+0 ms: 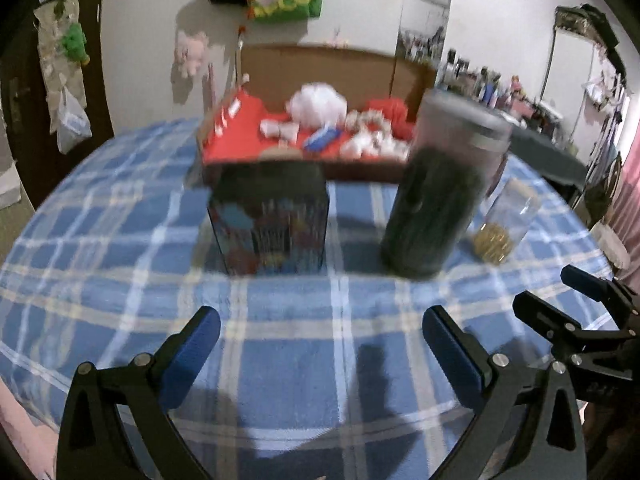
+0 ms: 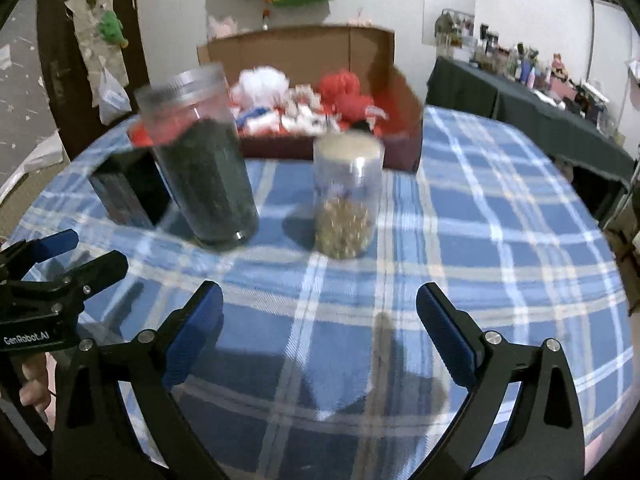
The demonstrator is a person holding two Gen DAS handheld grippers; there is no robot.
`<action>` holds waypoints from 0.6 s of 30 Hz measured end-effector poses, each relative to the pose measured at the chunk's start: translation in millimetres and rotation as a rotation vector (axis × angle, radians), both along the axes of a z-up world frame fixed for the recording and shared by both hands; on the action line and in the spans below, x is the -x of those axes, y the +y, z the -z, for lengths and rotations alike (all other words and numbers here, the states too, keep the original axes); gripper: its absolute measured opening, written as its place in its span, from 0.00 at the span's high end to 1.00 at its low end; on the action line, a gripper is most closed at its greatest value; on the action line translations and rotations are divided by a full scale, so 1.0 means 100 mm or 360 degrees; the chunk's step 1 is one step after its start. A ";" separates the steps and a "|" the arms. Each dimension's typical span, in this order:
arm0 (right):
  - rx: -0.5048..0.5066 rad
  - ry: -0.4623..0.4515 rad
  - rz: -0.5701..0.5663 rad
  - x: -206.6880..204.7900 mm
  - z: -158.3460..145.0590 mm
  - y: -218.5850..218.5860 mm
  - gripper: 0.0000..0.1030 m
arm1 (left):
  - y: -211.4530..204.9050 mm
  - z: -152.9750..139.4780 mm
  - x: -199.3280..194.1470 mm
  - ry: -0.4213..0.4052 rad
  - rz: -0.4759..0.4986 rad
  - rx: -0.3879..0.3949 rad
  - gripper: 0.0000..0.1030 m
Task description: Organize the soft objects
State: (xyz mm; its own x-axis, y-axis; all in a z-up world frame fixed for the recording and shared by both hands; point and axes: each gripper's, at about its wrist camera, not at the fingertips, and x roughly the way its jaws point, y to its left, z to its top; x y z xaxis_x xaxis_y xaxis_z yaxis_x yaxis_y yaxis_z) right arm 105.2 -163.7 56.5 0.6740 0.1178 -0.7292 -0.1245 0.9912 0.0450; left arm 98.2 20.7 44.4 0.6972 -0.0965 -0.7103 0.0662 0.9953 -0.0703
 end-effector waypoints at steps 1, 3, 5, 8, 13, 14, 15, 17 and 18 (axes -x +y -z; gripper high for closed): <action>0.0001 0.0024 0.0009 -0.02 0.06 0.00 0.04 | 0.00 0.04 -0.01 0.0016 -0.0001 -0.0006 0.00; 0.0010 0.0062 0.0028 -0.06 0.16 -0.02 0.04 | -0.01 0.12 -0.04 0.0042 -0.0010 -0.0024 0.00; 0.0025 0.0092 0.0054 -0.09 0.24 -0.03 0.04 | -0.02 0.17 -0.08 0.0062 -0.0019 -0.0040 0.00; 0.0038 0.0094 0.0089 -0.11 0.29 -0.08 0.04 | -0.05 0.24 -0.11 0.0076 -0.0033 -0.0078 0.00; 0.0056 0.0098 0.0105 -0.16 0.30 -0.08 0.03 | -0.10 0.26 -0.12 0.0076 -0.0048 -0.0114 0.00; 0.0057 0.0096 0.0107 -0.15 0.31 -0.08 0.03 | -0.10 0.26 -0.12 0.0076 -0.0052 -0.0113 0.00; 0.0056 0.0092 0.0109 -0.15 0.31 -0.09 0.03 | -0.10 0.26 -0.12 0.0074 -0.0054 -0.0113 0.00; 0.0050 0.0090 0.0115 -0.14 0.30 -0.08 0.03 | -0.10 0.26 -0.11 0.0071 -0.0055 -0.0113 0.00; 0.0046 0.0090 0.0119 -0.14 0.30 -0.08 0.03 | -0.09 0.26 -0.11 0.0067 -0.0055 -0.0112 0.00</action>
